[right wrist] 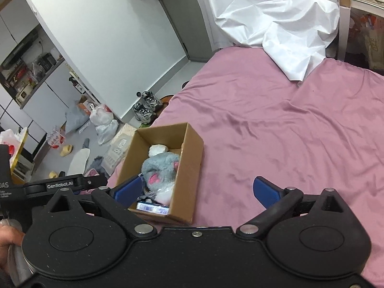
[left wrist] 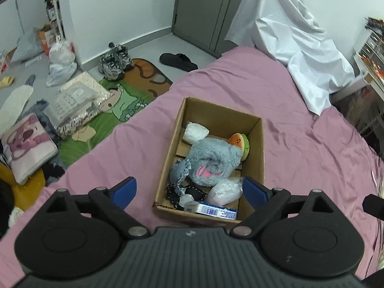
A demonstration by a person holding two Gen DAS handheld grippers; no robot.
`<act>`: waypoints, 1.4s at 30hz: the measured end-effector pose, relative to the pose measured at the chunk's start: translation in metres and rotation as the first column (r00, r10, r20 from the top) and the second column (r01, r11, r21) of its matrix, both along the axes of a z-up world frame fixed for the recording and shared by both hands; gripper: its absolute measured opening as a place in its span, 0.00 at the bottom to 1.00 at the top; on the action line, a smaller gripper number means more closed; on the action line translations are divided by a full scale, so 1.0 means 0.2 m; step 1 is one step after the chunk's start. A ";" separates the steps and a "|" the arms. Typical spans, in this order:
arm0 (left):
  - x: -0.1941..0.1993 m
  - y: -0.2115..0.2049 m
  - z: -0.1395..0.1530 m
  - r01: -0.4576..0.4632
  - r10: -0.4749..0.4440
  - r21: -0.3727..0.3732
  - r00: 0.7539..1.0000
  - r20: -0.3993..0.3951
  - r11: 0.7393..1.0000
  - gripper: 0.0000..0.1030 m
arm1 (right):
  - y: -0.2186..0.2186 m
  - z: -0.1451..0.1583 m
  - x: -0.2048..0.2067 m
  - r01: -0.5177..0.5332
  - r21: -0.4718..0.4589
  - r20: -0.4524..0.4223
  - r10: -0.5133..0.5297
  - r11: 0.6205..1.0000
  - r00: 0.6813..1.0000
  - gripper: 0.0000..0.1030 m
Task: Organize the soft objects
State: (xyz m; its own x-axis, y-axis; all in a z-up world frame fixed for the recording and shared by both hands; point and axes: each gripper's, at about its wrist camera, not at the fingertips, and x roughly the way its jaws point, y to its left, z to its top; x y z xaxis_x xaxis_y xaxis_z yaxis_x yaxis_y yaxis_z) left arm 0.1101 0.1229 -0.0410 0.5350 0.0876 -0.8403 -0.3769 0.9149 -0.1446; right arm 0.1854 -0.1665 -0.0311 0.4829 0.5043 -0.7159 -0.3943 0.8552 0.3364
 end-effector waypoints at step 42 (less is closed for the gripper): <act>-0.46 -0.23 0.43 0.213 -0.232 0.150 0.965 0.121 0.966 0.99 | -0.21 0.25 -0.59 0.149 -0.025 0.146 -0.144 0.989 0.979 1.00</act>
State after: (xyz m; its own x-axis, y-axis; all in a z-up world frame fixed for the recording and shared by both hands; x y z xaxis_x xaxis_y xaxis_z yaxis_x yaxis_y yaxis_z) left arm 0.0181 0.0770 0.0449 0.6627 0.0603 -0.7465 -0.1470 0.9878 -0.0507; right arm 0.0675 -0.2085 0.0190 0.6487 0.3962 -0.6498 -0.3059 0.9175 0.2541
